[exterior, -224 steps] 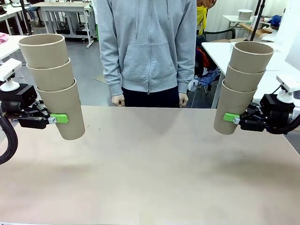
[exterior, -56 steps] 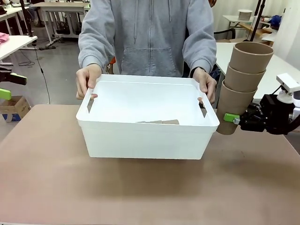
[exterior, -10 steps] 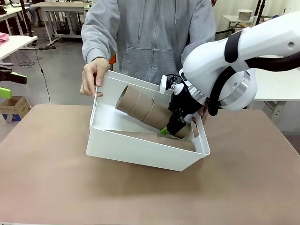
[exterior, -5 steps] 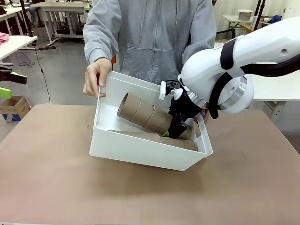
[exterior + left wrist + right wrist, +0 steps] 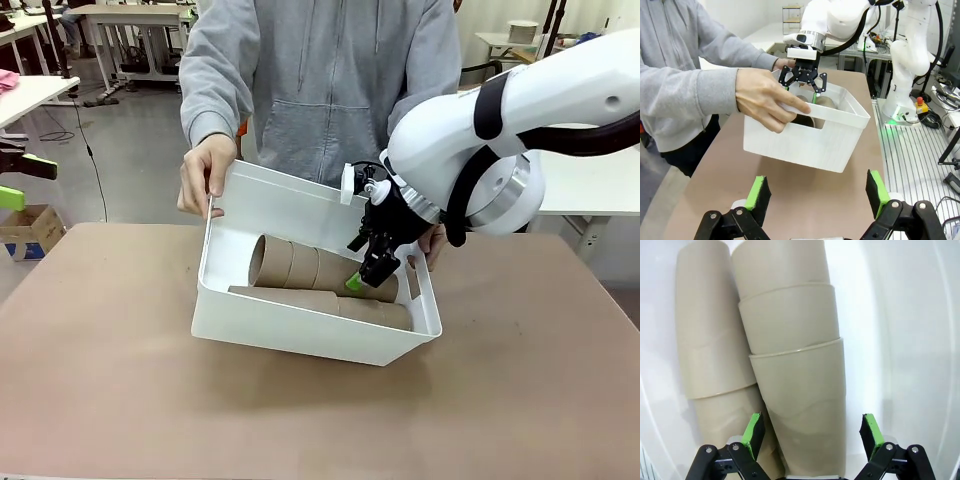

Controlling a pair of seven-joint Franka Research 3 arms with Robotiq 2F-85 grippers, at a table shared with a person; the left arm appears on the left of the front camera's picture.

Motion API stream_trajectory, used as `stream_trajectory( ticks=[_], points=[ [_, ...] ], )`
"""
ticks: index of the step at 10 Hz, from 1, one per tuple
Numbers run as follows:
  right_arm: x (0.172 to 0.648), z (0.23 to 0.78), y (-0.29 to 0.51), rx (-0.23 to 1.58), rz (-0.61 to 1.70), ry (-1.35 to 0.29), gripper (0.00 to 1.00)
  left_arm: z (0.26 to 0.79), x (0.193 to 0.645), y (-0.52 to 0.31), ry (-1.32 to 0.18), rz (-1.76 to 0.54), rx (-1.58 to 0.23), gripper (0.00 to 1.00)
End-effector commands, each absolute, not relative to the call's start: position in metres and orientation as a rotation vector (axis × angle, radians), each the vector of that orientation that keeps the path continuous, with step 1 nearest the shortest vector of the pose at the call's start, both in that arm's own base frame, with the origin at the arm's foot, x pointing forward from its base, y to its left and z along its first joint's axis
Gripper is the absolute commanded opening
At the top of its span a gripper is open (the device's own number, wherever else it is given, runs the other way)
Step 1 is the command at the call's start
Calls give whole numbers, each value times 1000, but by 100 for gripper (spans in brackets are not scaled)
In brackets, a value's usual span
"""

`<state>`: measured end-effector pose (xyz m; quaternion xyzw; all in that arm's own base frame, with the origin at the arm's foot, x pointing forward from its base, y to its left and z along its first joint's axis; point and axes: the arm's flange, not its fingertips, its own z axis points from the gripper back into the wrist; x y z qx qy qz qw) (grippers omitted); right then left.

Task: Stack the cups and store them in the basket.
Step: Place the stack of Reusable plastic cups into the Pantry Basket.

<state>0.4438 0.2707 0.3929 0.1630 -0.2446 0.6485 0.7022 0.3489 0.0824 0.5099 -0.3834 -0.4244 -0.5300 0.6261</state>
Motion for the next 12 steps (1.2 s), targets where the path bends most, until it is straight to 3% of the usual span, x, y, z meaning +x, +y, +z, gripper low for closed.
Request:
stream_trajectory(
  ticks=[1,7,10,12],
  points=[
    [431,416,255,398,1453,-607,100,512,349,82,-997,-1215,-895,100],
    [379,535,151,574,1357,-930,100,512,349,82,-997,-1215,-895,100],
    [368,549,48,666,1265,-1072,100,512,349,82,-997,-1215,-895,100],
    [375,532,16,724,1230,-1051,100,512,349,82,-997,-1215,-895,100]
  ],
)
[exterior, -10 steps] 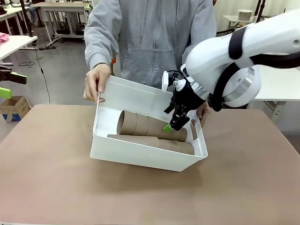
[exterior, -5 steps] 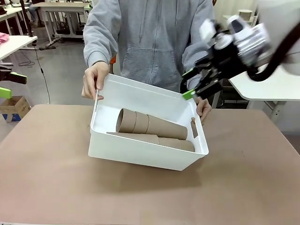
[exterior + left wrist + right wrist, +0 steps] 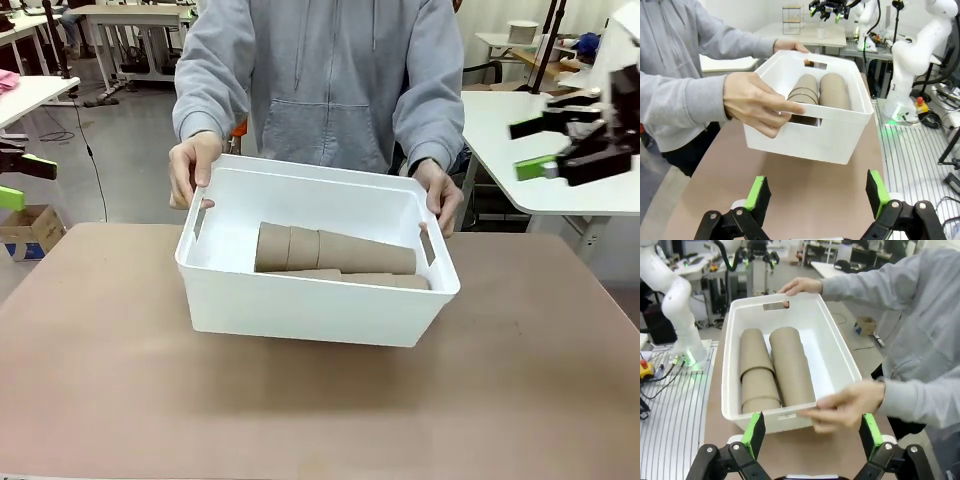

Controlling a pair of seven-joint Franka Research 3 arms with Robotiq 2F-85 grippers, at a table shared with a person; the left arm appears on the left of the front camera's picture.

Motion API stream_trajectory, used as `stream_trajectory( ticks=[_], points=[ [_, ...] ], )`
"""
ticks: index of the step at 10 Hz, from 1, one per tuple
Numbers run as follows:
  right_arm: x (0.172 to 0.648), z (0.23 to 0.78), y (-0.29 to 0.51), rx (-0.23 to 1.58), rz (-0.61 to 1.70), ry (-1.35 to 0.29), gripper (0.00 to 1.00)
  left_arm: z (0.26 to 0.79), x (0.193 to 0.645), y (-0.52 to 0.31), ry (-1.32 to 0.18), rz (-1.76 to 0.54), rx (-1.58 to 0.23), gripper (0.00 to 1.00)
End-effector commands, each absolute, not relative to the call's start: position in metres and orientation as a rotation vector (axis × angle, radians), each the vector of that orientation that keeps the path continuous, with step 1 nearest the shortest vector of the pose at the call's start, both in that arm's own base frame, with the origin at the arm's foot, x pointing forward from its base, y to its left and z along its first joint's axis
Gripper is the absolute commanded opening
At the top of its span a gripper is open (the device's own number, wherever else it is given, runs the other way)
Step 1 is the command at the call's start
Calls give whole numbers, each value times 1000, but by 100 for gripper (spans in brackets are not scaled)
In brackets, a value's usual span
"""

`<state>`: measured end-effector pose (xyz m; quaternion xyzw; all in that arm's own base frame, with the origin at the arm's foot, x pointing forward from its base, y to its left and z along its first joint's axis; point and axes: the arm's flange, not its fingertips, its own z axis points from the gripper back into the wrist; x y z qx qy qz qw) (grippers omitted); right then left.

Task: Stack the cups and store them in the basket.
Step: Place the stack of Reusable plastic cups into the Pantry Basket.

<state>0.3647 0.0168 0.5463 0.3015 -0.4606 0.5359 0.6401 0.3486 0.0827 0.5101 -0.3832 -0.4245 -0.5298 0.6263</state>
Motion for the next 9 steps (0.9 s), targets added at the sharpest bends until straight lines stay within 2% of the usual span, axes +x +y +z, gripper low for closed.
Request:
stream_trajectory(
  ticks=[1,9],
  points=[
    [375,525,4,737,1222,-1044,100,512,349,82,-997,-1215,-895,100],
    [369,525,-8,729,1195,-1028,100,512,349,82,-997,-1215,-895,100]
  ],
)
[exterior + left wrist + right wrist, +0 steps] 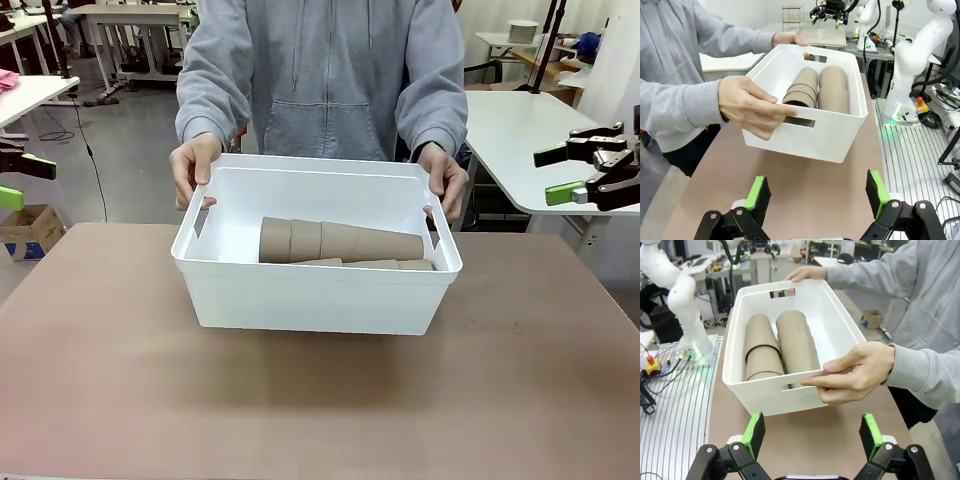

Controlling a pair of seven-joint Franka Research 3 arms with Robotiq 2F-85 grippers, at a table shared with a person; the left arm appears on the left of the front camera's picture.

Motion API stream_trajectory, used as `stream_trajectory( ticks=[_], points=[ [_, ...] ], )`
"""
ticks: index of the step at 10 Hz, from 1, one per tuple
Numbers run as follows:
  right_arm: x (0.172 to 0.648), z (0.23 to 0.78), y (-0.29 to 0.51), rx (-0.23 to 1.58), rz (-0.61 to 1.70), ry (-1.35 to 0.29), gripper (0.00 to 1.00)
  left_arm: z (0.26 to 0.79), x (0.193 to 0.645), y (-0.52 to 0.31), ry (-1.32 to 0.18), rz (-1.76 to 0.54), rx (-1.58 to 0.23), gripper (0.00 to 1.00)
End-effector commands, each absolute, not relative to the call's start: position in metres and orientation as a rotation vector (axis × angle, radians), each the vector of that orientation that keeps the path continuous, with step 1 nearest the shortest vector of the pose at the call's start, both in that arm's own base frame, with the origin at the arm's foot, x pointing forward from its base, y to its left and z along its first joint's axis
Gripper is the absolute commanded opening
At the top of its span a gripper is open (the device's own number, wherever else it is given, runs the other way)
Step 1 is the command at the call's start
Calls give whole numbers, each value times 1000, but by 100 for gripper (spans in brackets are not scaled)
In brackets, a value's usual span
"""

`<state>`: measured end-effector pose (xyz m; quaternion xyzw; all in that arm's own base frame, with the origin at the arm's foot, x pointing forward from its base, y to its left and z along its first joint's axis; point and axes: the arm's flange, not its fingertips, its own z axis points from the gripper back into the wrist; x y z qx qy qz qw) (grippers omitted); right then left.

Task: Stack the cups and store them in the basket.
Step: Place the stack of Reusable plastic cups into the Pantry Basket.

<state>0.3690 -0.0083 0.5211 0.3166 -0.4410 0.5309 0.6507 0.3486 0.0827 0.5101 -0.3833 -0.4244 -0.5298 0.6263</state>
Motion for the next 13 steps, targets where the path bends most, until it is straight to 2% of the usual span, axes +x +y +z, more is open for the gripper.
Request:
stream_trajectory(
  ticks=[1,13],
  points=[
    [369,525,-8,729,1195,-1028,100,512,349,82,-997,-1215,-895,100],
    [369,525,-8,729,1195,-1028,100,512,349,82,-997,-1215,-895,100]
  ],
)
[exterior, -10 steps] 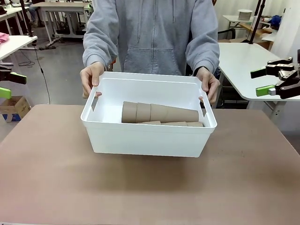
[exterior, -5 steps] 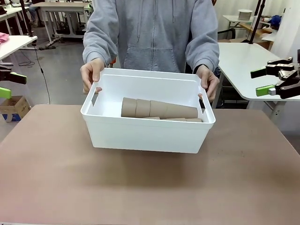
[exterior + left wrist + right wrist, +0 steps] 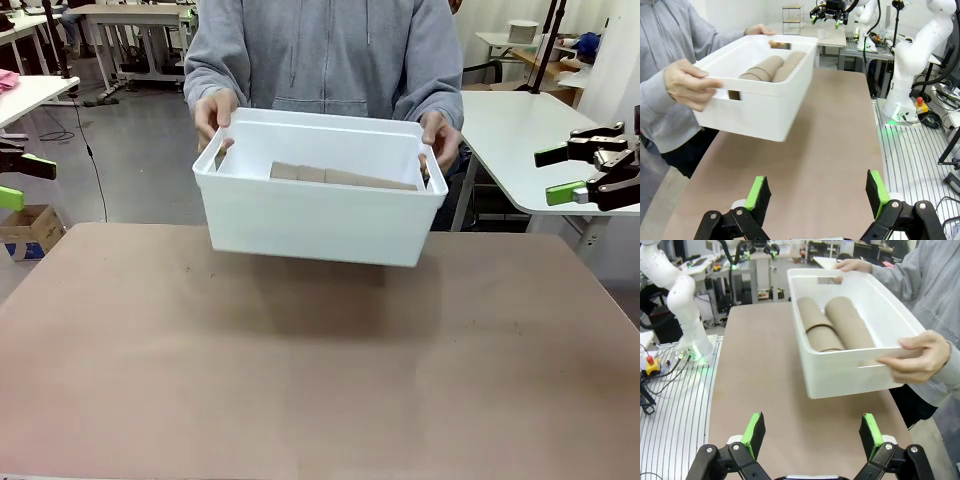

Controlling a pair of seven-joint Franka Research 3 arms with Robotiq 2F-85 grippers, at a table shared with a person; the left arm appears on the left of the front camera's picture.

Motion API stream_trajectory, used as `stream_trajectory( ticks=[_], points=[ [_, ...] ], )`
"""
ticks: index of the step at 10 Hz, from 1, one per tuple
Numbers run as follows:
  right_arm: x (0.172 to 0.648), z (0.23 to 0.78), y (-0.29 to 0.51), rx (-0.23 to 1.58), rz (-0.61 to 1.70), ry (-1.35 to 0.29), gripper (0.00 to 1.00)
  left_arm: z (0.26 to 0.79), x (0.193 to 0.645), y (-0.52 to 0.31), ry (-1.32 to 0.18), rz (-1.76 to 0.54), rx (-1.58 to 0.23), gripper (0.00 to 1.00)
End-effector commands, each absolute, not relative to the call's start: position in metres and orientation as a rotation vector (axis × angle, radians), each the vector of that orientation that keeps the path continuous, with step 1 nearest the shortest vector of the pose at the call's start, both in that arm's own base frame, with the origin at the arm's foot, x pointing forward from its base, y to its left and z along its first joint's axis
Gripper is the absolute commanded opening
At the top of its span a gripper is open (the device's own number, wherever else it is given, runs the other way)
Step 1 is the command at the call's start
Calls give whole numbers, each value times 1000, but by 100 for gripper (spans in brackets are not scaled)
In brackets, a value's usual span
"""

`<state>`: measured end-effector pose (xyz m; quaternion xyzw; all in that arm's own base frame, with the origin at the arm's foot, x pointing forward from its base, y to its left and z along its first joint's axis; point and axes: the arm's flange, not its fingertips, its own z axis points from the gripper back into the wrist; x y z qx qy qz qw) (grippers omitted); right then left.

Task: Stack the cups and store them in the basket.
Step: Place the stack of Reusable plastic cups into the Pantry Basket.

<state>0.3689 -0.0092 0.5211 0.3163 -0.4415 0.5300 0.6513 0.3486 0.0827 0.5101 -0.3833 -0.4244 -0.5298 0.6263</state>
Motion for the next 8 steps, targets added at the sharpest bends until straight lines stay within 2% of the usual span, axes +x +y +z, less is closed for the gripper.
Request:
stream_trajectory(
  ticks=[1,8],
  points=[
    [369,525,-8,729,1195,-1028,100,512,349,82,-997,-1215,-895,100],
    [369,525,-8,729,1195,-1028,100,512,349,82,-997,-1215,-895,100]
  ],
)
